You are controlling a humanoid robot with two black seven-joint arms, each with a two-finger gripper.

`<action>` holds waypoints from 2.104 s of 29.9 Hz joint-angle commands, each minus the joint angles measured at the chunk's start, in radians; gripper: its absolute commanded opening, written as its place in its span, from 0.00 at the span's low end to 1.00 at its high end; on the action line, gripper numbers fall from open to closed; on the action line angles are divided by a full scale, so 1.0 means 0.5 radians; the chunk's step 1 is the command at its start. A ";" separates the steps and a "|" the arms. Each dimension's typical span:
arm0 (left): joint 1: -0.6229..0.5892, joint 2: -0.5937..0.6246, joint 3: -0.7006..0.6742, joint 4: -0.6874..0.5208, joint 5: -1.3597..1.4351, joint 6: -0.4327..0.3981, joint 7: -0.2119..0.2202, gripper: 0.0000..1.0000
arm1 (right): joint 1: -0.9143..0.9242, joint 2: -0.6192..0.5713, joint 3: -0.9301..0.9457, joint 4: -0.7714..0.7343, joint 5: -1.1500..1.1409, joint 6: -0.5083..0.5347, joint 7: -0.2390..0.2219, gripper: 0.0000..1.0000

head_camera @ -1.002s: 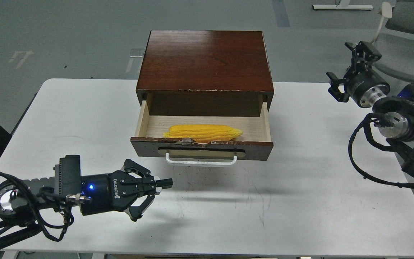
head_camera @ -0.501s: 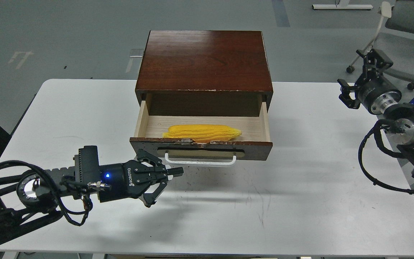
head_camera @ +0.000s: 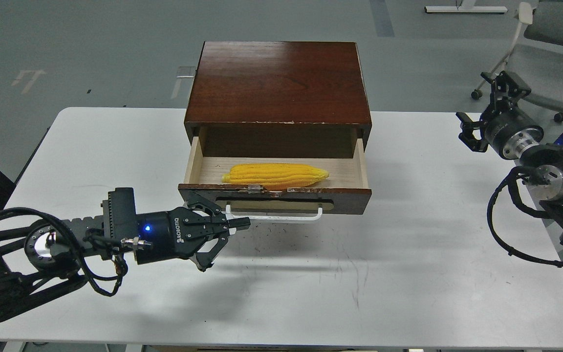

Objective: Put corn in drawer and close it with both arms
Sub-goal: 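Push the drawer front with the left gripper into the box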

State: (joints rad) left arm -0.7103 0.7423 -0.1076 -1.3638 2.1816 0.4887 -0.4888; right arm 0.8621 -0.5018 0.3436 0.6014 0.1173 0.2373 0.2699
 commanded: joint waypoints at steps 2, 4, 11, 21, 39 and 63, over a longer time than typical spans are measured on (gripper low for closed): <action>-0.018 -0.067 0.000 0.095 0.000 0.000 0.000 0.00 | -0.003 0.000 -0.003 0.000 -0.001 0.007 0.000 0.97; -0.018 -0.101 0.000 0.126 0.000 0.000 0.000 0.00 | -0.003 0.000 -0.003 0.003 -0.001 0.010 0.000 0.97; -0.083 -0.129 -0.048 0.190 0.000 0.000 0.000 0.00 | -0.021 -0.003 -0.003 0.003 -0.001 0.028 0.000 0.97; -0.086 -0.132 -0.110 0.218 0.000 0.000 0.000 0.00 | -0.046 0.000 -0.003 0.015 -0.001 0.056 0.000 0.97; -0.169 -0.411 -0.125 0.583 0.000 0.000 0.000 0.00 | -0.067 -0.064 -0.003 0.018 -0.001 0.133 0.003 0.97; -0.261 -0.613 -0.131 0.936 0.000 0.000 0.000 0.00 | -0.110 -0.076 -0.003 0.049 -0.001 0.164 0.003 0.97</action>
State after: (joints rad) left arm -0.8402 0.4384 -0.1736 -0.9017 2.1816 0.4887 -0.4886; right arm 0.8069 -0.5401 0.3420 0.6240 0.1165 0.3190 0.2716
